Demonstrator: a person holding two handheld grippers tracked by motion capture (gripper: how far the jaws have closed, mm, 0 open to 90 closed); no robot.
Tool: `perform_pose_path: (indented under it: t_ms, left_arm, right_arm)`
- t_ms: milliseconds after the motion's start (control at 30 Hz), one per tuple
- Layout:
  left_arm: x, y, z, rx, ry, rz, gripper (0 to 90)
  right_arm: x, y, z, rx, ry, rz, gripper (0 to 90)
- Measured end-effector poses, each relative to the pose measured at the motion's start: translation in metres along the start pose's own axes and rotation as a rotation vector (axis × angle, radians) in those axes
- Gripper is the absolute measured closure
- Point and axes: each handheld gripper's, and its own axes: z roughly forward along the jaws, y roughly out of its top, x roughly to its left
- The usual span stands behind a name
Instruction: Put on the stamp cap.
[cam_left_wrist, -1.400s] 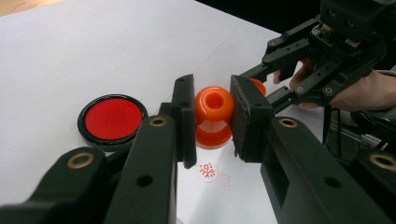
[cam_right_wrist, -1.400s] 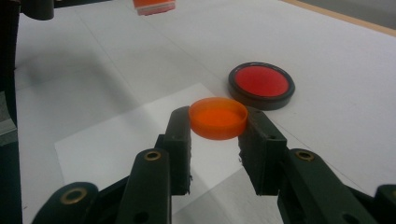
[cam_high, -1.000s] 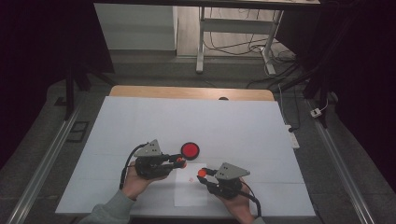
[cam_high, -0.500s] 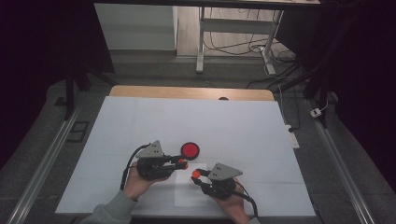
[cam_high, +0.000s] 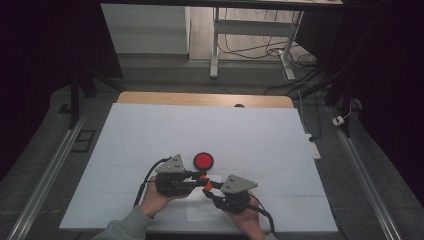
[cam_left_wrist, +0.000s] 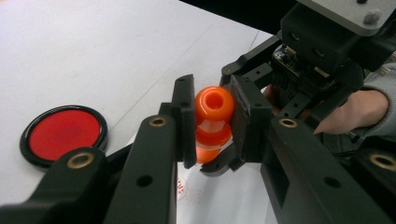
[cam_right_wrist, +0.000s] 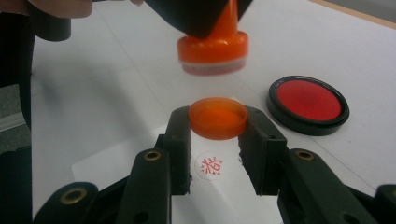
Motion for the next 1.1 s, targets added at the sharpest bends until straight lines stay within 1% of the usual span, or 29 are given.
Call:
perform_pose_path:
  t_ms: [400,600,767,867,1067,1100]
  left_arm:
    - [-0.0019,0.0015,0.0069,0.003,-0.009,0.003,72.4]
    - [-0.0015,0.0007,0.0095,0.011,-0.010,0.003,72.5]
    - [-0.0013,-0.0002,0.0096,0.015,-0.009,0.001,72.5]
    - [-0.0005,-0.0008,0.0086,0.015,-0.005,-0.001,72.5]
    - [0.0005,-0.0016,0.0085,0.021,0.000,-0.001,72.5]
    - [0.0006,-0.0021,0.0094,0.022,0.002,-0.003,72.4]
  right_arm:
    - [0.0010,0.0013,0.0011,-0.014,0.009,0.002,64.1]
    - [0.0009,0.0015,0.0003,-0.010,0.006,0.004,64.1]
    - [0.0012,0.0014,0.0001,-0.016,0.009,0.007,64.1]
    - [0.0010,0.0017,-0.0011,-0.011,0.002,0.003,64.2]
    - [-0.0003,0.0015,-0.0026,-0.032,0.006,0.021,64.1]
    - [-0.0007,0.0016,-0.0033,-0.028,0.004,0.023,64.1]
